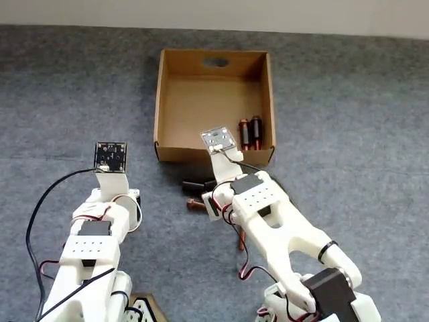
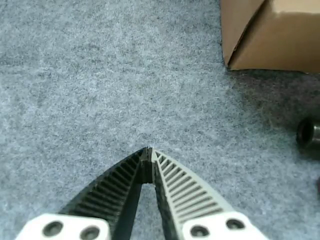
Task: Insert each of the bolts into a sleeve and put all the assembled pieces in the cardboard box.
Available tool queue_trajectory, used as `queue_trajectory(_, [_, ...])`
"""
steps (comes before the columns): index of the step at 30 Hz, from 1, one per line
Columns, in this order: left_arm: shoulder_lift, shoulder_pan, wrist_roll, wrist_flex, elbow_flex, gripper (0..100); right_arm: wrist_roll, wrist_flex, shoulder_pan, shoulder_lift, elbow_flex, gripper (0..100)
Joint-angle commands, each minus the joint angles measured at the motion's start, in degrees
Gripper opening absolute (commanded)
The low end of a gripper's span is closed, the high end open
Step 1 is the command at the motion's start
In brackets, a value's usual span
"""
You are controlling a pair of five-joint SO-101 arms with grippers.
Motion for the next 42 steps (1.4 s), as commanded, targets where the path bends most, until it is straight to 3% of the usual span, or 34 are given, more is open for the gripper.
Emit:
queue_trajectory(1, [-0.3,0.7,-0.3,-0.9,-0.2,2,-0.6,-2.5,-0.5,0.1,0.0,23.8])
queue_trajectory(23, [-0.3,0.7,-0.3,-0.9,-0.2,2,-0.6,-8.9,-0.3,0.1,4.6,23.1])
queue_trajectory(28, [-0.3,0.7,-0.3,-0.9,-0.2,2,-0.6,-8.8,-0.1,-0.4,4.8,11.5])
queue_trajectory(33, [-0.3,0.7,-0.3,-0.9,-0.2,2,-0.6,-8.6,2.0,-0.6,4.4,10.9])
queue_trajectory(42, [-0.3,0.7,-0.3,-0.9,-0.2,2,-0.6,3.6,6.7,-8.7,0.4,10.9])
